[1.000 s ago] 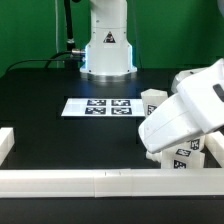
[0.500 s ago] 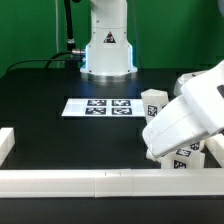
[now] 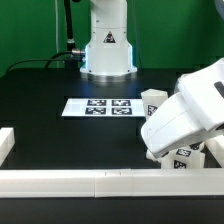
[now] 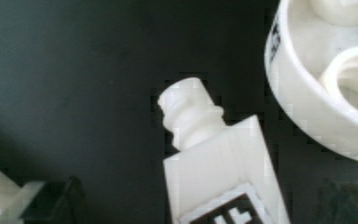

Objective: Assemble stool

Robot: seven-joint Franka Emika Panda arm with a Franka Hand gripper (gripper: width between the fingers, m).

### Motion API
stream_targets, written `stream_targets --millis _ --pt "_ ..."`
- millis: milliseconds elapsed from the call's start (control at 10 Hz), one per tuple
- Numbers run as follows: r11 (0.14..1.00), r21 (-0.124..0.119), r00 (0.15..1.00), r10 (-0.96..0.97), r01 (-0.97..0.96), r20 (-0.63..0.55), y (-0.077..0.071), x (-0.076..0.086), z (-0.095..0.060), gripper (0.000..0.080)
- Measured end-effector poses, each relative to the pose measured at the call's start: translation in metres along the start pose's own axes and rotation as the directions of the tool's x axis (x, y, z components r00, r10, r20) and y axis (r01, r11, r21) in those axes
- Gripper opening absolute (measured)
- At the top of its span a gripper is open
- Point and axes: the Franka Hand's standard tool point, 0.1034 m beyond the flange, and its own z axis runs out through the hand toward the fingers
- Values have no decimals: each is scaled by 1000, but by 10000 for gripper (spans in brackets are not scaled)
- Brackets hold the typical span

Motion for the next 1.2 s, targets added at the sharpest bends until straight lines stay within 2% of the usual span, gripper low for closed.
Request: stream_targets --millis 300,600,1200 --pt "1000 2 1000 13 -13 -10 7 -1 -2 649" --pt "1000 -2 1000 1 -1 14 6 -3 2 649" --pt "1000 0 999 -14 14 34 -4 6 20 649"
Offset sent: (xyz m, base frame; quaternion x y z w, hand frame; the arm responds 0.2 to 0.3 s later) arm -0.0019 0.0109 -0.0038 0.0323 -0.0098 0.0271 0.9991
